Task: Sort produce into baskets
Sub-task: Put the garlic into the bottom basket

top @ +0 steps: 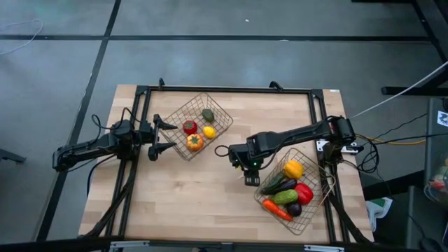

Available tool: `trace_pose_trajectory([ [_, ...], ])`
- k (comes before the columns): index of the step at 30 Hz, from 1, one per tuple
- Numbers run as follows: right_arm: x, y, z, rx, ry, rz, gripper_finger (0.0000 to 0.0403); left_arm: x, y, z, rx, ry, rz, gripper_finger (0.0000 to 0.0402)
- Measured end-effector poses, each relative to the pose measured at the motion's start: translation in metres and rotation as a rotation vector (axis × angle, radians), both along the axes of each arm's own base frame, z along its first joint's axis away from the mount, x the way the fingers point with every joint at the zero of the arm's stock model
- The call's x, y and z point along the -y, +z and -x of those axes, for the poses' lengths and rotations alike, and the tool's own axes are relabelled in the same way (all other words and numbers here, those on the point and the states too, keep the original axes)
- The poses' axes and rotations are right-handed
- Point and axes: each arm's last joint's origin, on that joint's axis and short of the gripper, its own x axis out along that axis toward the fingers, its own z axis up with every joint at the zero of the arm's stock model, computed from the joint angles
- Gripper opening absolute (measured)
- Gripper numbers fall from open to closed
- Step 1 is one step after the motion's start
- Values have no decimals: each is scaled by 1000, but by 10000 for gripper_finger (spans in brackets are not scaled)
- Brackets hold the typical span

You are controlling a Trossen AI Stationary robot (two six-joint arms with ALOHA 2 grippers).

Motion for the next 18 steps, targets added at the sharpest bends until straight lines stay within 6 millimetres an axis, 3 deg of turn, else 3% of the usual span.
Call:
trace_pose_trajectory([
  [11,3,57,23,6,-39,4,174,0,0,0,0,0,0,335],
  [18,-18,83,55,11,28,1,174,0,0,0,0,0,0,335],
])
